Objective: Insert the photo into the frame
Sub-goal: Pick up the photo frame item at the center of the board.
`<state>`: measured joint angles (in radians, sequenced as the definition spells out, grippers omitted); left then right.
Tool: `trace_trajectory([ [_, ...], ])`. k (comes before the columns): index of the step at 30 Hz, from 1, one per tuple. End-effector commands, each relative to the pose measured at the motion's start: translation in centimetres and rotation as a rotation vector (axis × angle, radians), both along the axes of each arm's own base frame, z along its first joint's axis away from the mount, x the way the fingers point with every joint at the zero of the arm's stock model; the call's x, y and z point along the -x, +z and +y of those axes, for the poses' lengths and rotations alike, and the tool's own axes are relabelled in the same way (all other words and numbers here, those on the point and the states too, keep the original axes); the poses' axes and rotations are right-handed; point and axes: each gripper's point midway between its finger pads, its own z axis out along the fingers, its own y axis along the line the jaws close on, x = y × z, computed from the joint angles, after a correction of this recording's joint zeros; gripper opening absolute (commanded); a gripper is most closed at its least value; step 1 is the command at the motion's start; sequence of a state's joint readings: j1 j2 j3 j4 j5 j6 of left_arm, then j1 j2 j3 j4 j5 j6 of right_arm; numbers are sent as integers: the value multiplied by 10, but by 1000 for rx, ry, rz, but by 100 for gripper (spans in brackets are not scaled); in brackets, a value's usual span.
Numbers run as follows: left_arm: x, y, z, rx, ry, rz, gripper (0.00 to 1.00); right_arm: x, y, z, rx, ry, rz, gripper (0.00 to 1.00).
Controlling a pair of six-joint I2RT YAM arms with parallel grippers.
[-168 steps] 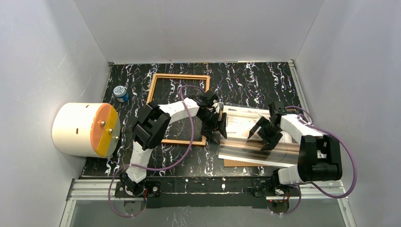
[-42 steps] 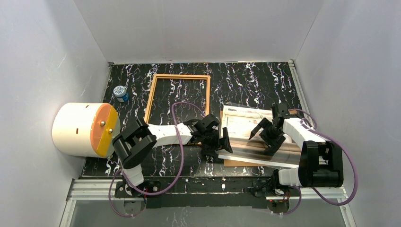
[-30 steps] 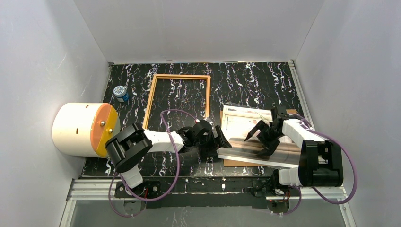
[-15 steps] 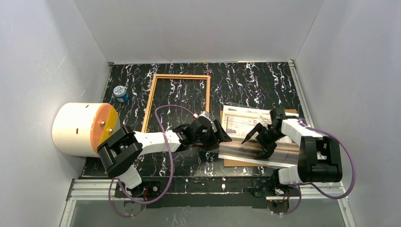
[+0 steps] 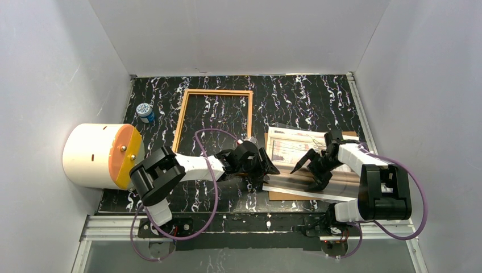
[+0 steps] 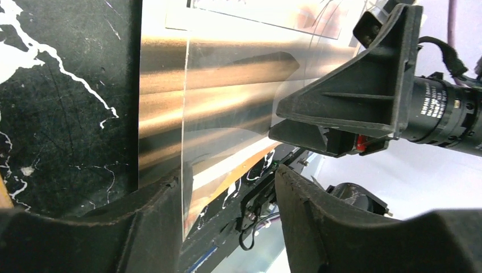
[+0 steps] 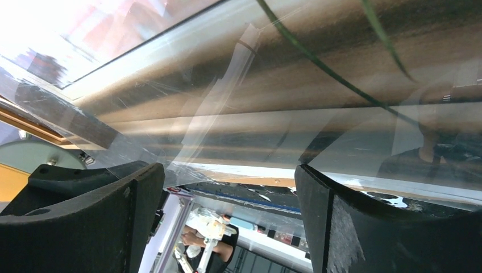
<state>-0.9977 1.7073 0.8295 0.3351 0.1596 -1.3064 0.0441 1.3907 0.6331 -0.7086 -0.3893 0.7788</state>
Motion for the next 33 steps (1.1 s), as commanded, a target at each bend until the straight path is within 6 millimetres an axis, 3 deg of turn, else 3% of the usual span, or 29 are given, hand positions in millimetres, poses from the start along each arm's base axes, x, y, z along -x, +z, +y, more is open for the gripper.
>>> trace_trajectory([
  [1, -3, 18, -14, 53, -19, -14, 49, 2, -34, -29, 179, 66, -55, 94],
  [6, -11, 19, -2, -41, -14, -83, 27, -10, -19, -30, 181, 86, -112, 92],
  [9, -17, 27, 7, -83, -5, -130, 16, -27, 2, -30, 182, 102, -185, 92],
  [12, -17, 41, -1, -59, -45, -148, 0, -46, 29, -30, 187, 106, -261, 92],
  [16, -22, 63, -8, -28, -91, -142, 0, -68, 71, -30, 196, 110, -388, 92],
  [19, -40, 88, -3, -15, -107, -148, 0, -82, 106, -26, 190, 135, -505, 93],
  [26, -101, 154, 46, -63, -63, -245, 0, -110, 176, -13, 257, 204, -793, 94],
  [33, -144, 192, 101, -39, 56, -229, 0, -121, 243, 50, 304, 420, -1149, 95],
])
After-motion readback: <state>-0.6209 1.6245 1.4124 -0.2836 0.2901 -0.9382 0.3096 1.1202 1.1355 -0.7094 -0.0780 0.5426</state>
